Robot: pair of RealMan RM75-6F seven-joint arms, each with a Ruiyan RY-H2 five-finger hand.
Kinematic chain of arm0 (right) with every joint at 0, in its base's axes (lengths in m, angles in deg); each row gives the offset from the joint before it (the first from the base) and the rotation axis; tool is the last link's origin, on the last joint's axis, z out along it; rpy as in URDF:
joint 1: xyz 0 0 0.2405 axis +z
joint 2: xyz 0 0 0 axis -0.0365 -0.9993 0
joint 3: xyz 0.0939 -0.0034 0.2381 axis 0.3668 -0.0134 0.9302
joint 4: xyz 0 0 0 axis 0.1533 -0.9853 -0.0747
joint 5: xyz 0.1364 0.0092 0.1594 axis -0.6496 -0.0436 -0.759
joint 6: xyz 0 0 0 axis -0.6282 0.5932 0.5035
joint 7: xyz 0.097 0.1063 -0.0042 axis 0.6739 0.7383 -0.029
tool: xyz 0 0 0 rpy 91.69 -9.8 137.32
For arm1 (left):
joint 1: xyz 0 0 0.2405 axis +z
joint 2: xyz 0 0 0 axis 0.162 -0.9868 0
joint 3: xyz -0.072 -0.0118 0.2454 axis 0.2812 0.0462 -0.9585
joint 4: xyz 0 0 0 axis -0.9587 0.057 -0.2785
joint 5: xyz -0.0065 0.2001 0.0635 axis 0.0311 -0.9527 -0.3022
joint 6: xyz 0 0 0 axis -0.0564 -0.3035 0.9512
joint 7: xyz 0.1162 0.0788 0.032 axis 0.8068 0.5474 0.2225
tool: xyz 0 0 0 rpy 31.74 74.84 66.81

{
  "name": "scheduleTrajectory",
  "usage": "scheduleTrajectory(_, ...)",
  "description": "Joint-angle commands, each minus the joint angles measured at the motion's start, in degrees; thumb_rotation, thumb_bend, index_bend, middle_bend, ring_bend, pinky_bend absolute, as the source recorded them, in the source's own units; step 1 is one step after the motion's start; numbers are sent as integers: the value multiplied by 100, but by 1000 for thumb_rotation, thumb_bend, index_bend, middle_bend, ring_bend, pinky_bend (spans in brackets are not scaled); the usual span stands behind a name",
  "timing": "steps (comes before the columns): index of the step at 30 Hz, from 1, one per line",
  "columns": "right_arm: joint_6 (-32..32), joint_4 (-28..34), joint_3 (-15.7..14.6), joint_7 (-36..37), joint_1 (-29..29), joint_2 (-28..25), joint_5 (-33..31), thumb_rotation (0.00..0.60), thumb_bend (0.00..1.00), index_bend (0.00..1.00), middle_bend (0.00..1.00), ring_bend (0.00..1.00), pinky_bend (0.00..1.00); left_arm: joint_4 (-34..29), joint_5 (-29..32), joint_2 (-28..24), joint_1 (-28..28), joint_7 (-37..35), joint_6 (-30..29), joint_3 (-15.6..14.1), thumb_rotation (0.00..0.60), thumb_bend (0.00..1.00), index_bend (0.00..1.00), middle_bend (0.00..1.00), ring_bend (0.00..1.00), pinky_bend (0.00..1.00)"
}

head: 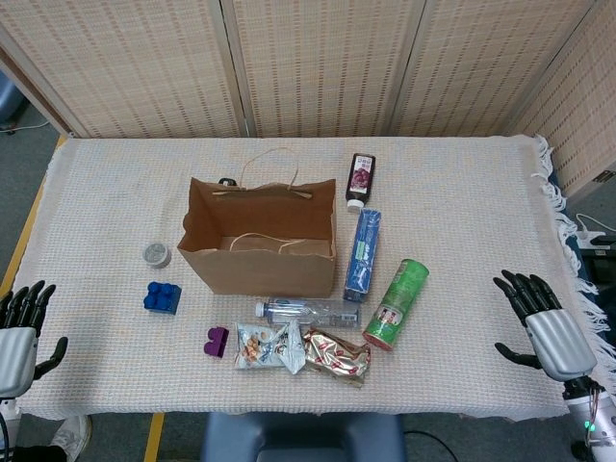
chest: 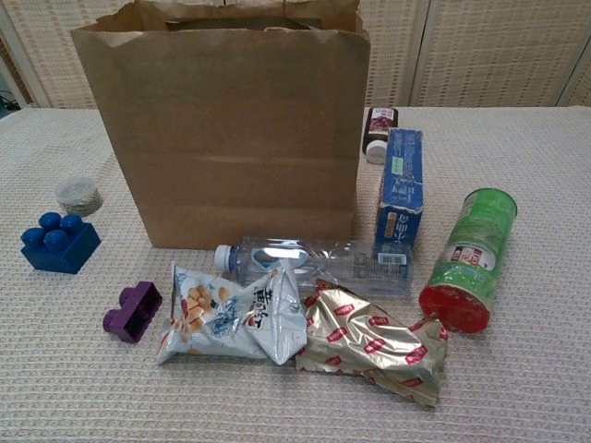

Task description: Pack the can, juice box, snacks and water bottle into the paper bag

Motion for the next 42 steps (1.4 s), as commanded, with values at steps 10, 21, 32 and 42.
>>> scheduleTrajectory(10,-990,-310,274,-1187,1172,-67,558,600,65,0,0,0,0,-25,35,10,-39,90,41,21,600,360,34,0,0,0)
scheduleTrajectory(21,-2086,104,267,-2395,1756,152,292,600,66,0,0,0,0,-28,51,-10,-61,54,81,22,600,361,34,0,0,0)
scheduleTrajectory(32,-2954,385,366,-3277,2147,632,-565,600,65,0,0,0,0,-32,63,-25,-80,27,111,21,600,360,34,0,0,0)
scheduleTrajectory(42,-3348,393,339,-3545,2416,835,-1067,600,65,0,19,0,0,-54,97,-37,-108,42,156,31,600,359,34,0,0,0)
